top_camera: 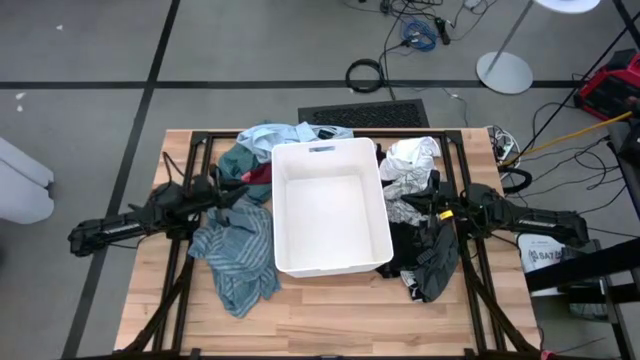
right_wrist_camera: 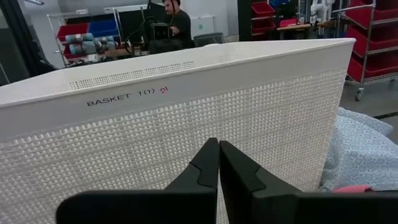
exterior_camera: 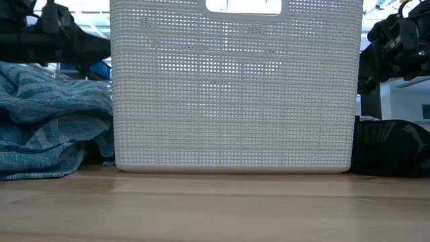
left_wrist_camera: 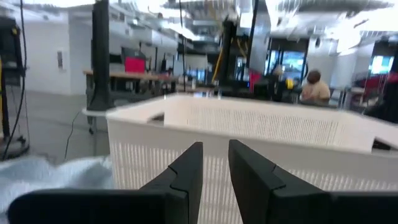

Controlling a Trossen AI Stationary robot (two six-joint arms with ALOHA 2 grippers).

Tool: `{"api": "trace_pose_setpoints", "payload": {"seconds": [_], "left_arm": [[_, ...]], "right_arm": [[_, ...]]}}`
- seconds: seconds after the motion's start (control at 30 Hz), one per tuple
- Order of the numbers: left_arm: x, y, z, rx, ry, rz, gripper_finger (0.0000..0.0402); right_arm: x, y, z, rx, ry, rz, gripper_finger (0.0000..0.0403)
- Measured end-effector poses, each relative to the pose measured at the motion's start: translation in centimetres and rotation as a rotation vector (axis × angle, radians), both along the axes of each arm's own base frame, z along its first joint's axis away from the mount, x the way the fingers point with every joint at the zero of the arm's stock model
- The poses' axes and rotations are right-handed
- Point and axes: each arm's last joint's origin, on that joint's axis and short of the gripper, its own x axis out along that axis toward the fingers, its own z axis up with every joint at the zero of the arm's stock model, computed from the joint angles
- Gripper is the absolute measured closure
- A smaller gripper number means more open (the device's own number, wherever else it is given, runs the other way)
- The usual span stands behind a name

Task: Sort clothes
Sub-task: Put the white and black towel into the white laundry organizer

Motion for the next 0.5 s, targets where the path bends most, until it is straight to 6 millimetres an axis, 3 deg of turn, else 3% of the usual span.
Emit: {"api": "trace_pose_setpoints", "payload": {"seconds": [0.3,0.5], "left_arm": [[-0.5,0.2,1.4,0.109,-0.120,0.130,0.0316],[-0.9,0.5,2.6,0.081,-0.145,0.283,0.0316]], "right_arm": [[-0.1,-0.1,1.4,-0.041,-0.119,-0.046,0.0398],[-0.6,-0.3,3.2,-0.089,-0.153,-0.156,0.0353]]}}
